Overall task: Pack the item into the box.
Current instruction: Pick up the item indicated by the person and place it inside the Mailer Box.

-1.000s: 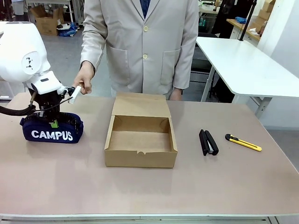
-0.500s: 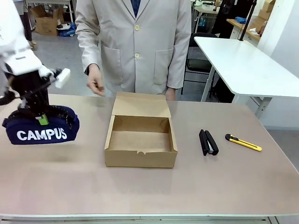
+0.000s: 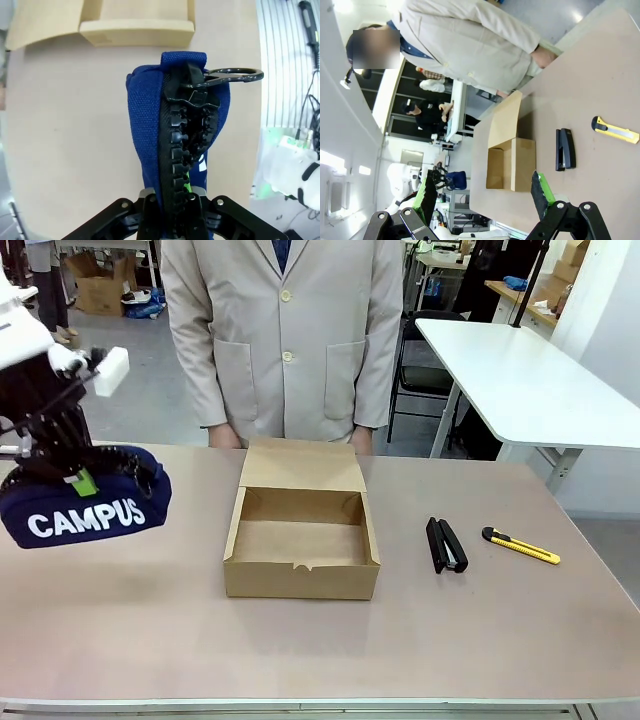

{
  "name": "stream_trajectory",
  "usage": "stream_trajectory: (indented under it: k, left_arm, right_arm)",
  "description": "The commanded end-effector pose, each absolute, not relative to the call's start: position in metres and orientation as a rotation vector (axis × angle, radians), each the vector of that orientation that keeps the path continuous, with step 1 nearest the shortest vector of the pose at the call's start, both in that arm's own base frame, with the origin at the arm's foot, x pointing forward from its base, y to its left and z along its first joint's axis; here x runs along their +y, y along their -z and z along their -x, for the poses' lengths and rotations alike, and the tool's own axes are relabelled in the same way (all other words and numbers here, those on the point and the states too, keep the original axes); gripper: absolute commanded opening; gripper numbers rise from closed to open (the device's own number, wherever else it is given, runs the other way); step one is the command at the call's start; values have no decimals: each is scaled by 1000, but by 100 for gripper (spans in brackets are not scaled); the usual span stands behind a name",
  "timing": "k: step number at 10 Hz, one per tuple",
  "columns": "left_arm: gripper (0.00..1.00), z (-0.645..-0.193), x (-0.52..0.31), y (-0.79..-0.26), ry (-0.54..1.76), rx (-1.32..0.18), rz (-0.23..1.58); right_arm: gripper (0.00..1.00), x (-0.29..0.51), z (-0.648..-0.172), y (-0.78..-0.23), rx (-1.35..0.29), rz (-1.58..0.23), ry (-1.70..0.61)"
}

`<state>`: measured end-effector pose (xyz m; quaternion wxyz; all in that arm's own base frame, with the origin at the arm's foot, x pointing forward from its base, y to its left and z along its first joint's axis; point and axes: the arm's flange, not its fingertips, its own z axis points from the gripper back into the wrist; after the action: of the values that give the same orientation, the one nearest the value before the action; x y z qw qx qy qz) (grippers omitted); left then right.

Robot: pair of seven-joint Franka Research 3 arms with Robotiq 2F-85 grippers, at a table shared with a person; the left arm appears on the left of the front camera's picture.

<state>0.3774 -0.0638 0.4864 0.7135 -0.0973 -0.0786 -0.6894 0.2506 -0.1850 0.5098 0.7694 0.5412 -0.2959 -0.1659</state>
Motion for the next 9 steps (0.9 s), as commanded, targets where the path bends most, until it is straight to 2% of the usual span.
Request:
stream_trajectory:
  k: [1, 2, 3, 4, 6, 9]
  left_arm:
    - [1, -389, -62, -481, 1546, -149, 212]
    - [1, -389, -62, -481, 1546, -149, 212]
    - [12, -384, -65, -475, 1531, -147, 220]
    - [12, -370, -103, -494, 1586, -131, 179]
    - [12, -372, -196, -541, 1626, -193, 69]
    - [12, -397, -315, -548, 1622, -112, -62]
  right_arm:
    - [100, -186, -253, -512, -671, -1185, 338]
    - [100, -186, -253, -512, -671, -1185, 338]
    - [100, -186, -253, -512, -671, -1185, 338]
    - [100, -186, -253, -512, -671, -1185, 338]
    - [100, -186, -253, -512, -671, -1185, 338]
    - [100, -186, -253, -512, -671, -1185, 338]
